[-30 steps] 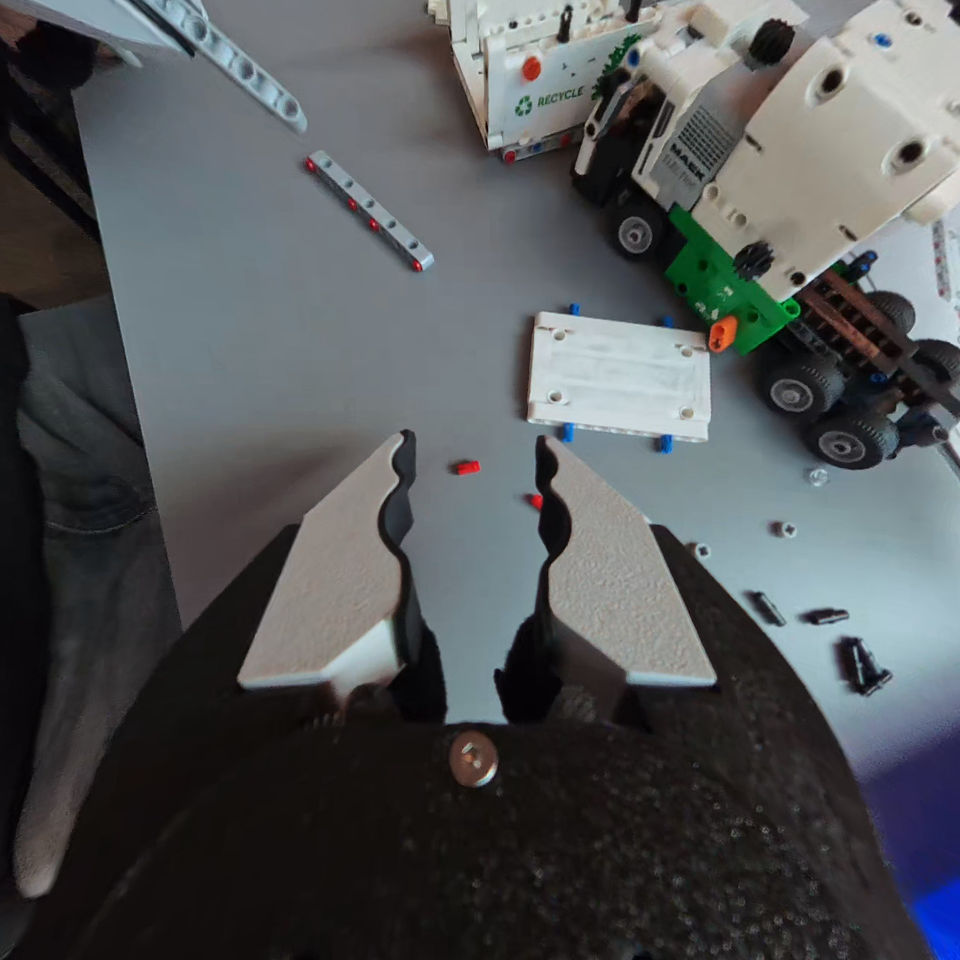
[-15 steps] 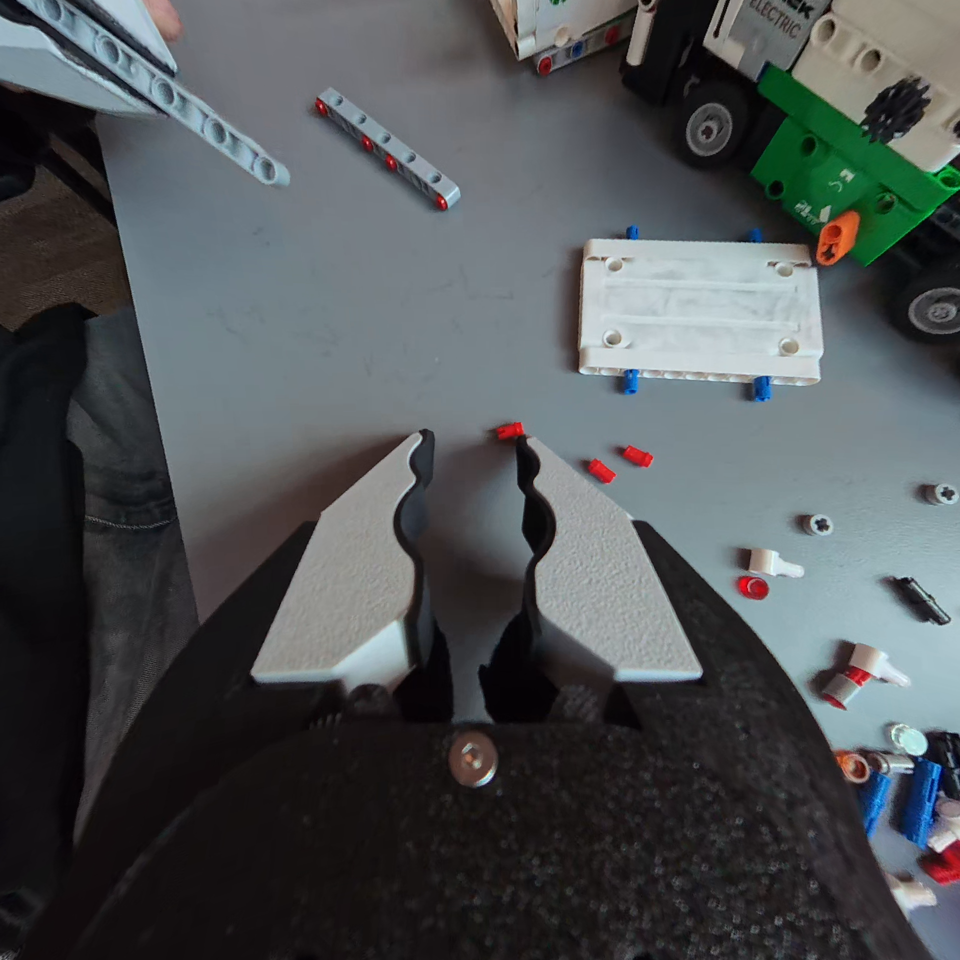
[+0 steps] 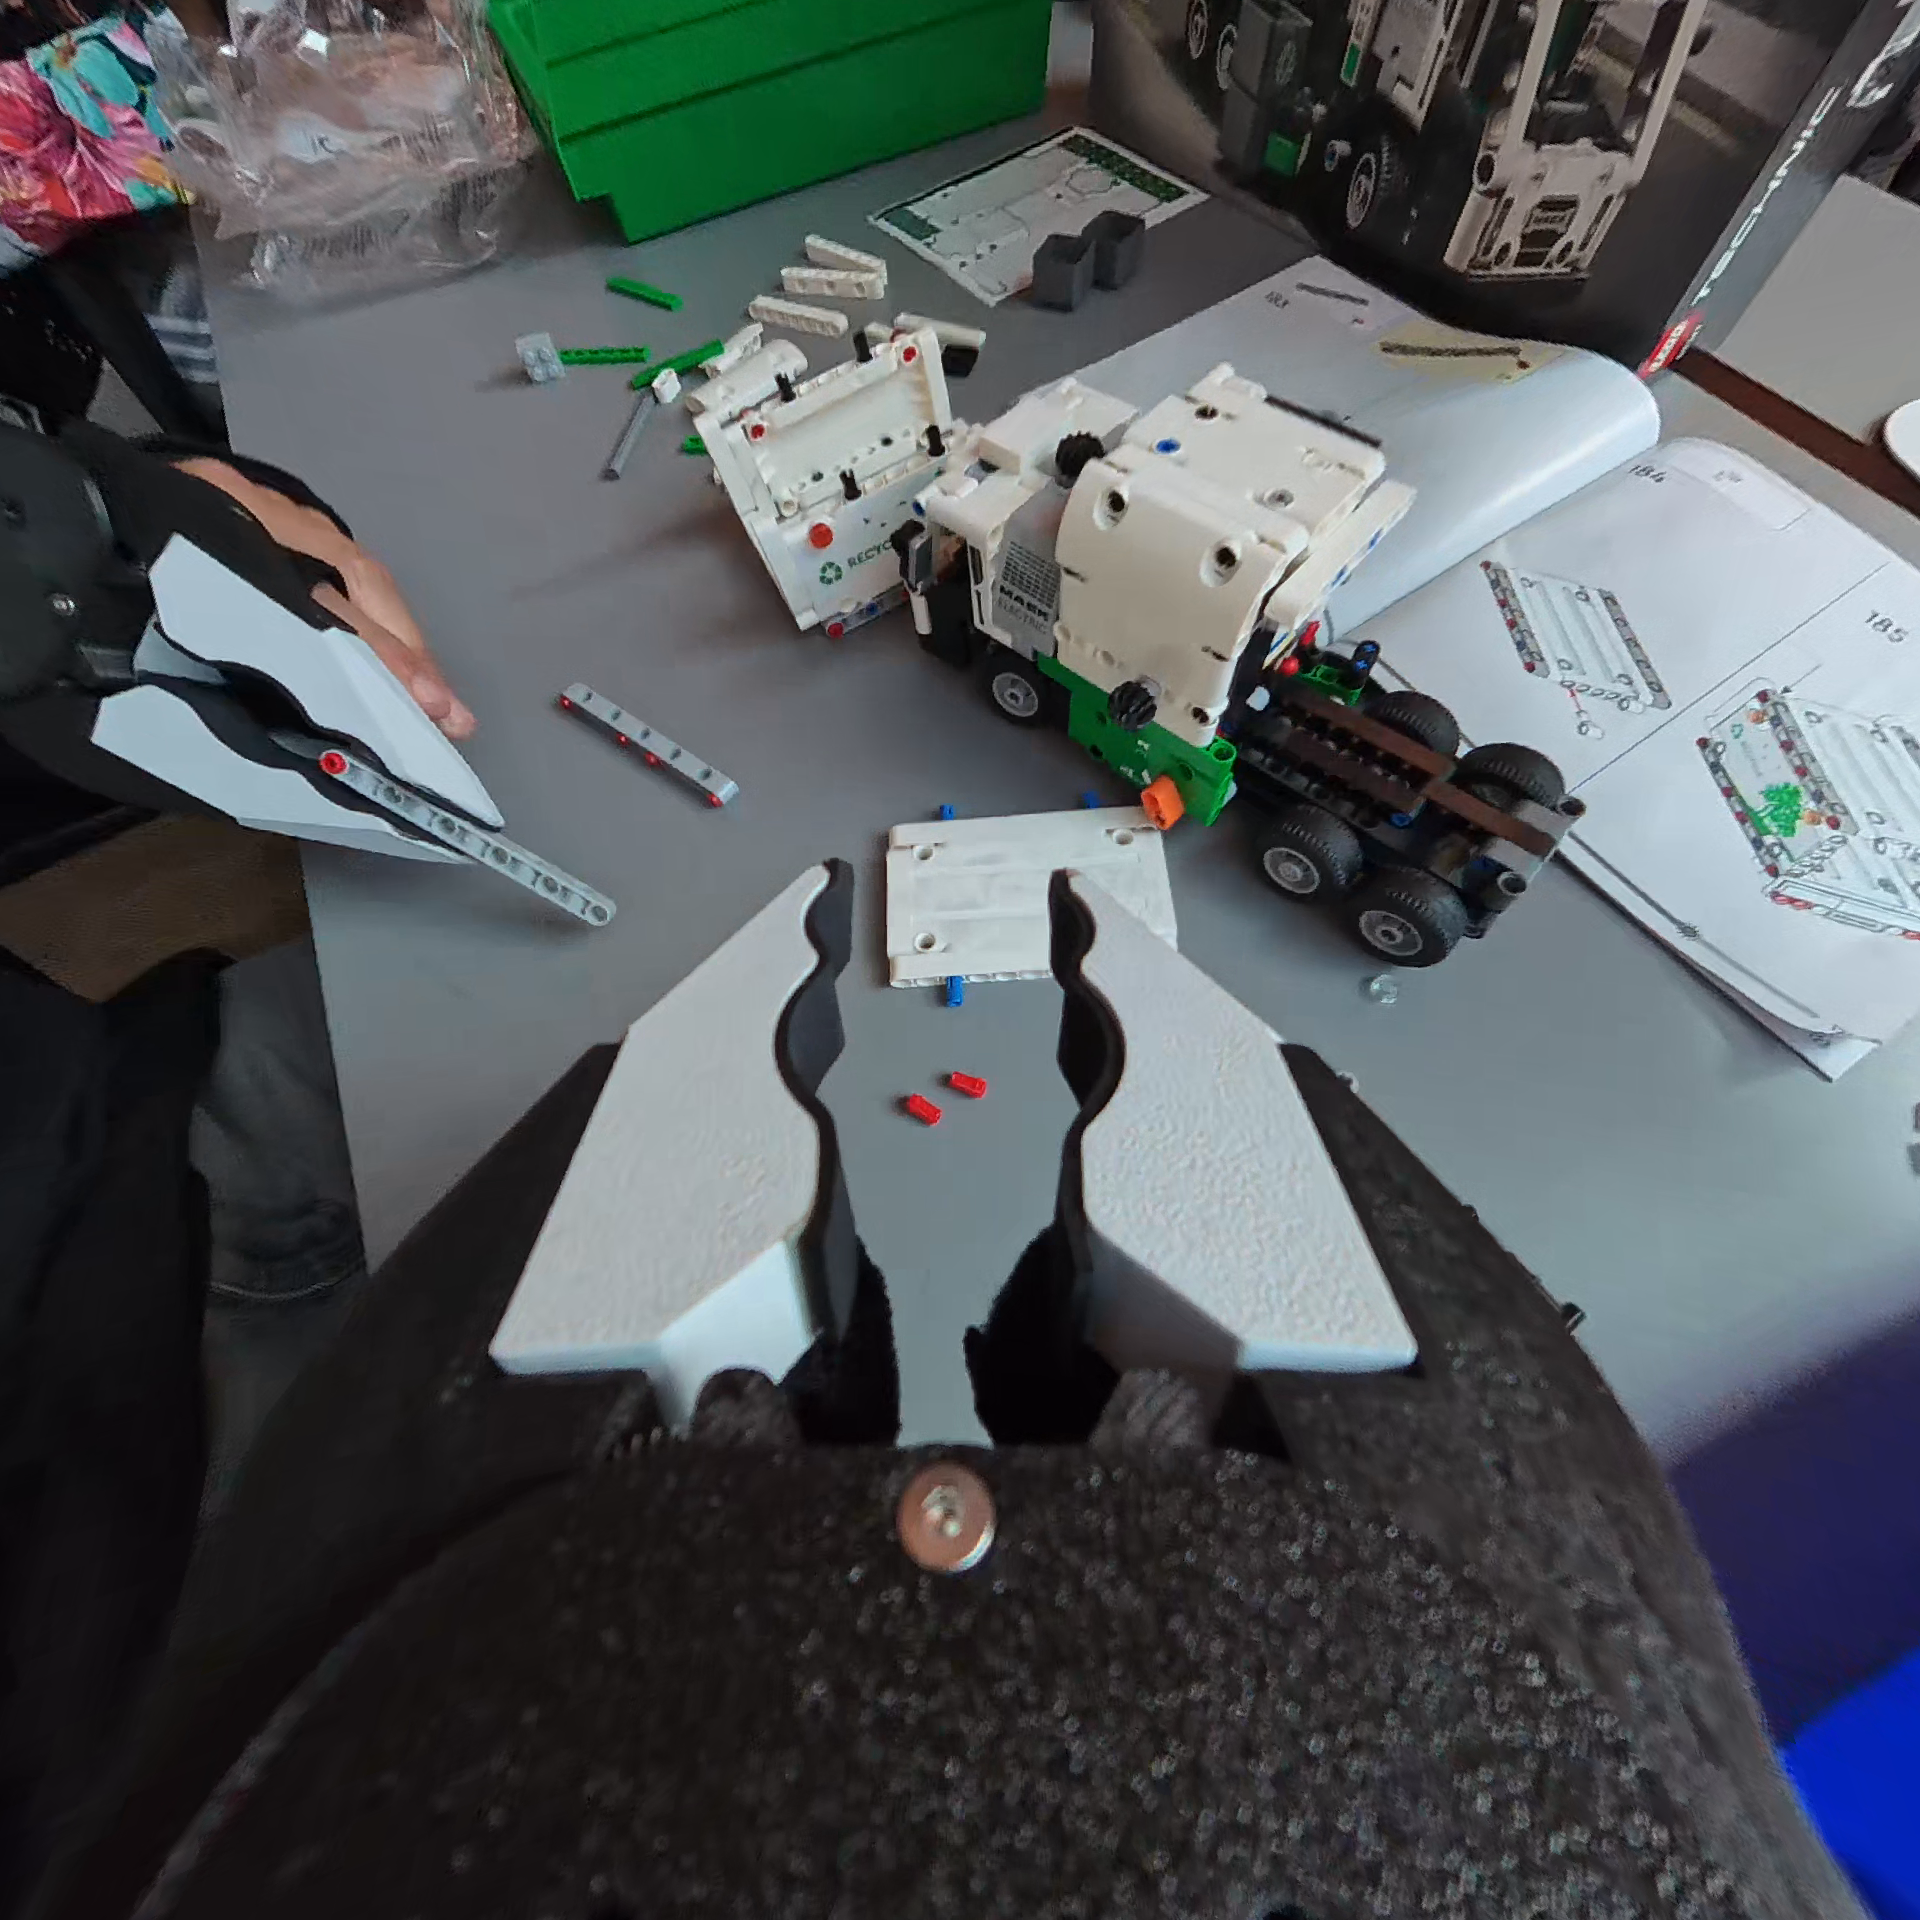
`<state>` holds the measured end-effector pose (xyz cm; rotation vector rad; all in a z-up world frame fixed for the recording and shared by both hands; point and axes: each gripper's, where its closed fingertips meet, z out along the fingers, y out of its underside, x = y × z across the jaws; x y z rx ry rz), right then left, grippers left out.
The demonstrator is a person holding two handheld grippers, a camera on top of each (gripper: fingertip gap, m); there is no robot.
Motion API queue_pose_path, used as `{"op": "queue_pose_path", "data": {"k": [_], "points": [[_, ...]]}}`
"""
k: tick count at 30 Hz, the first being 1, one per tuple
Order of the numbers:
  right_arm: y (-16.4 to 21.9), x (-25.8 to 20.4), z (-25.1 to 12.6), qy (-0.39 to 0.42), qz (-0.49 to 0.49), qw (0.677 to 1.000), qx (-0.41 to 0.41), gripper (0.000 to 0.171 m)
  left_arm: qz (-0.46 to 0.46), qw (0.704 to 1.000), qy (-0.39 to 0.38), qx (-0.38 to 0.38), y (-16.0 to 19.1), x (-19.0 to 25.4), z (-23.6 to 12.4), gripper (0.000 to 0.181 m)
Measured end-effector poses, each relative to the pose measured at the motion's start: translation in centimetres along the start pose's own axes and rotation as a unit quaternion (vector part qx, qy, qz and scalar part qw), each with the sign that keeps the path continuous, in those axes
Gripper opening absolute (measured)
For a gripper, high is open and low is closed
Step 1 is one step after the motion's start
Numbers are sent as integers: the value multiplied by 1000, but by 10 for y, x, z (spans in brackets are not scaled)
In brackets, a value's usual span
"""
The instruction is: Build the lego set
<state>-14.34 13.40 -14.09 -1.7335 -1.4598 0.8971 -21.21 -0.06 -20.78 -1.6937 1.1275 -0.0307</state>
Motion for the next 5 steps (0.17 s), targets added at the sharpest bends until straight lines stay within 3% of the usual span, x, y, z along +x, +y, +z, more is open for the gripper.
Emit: {"op": "queue_pose_path", "data": {"k": [3,5], "points": [[24,-4,10,-12,-14,1000,-23,36,26,999,-2,-21,5,2,7,6],[43,-25,15,-77,5,996,-52,36,34,999,-8,-25,6,2,7,5]]}}
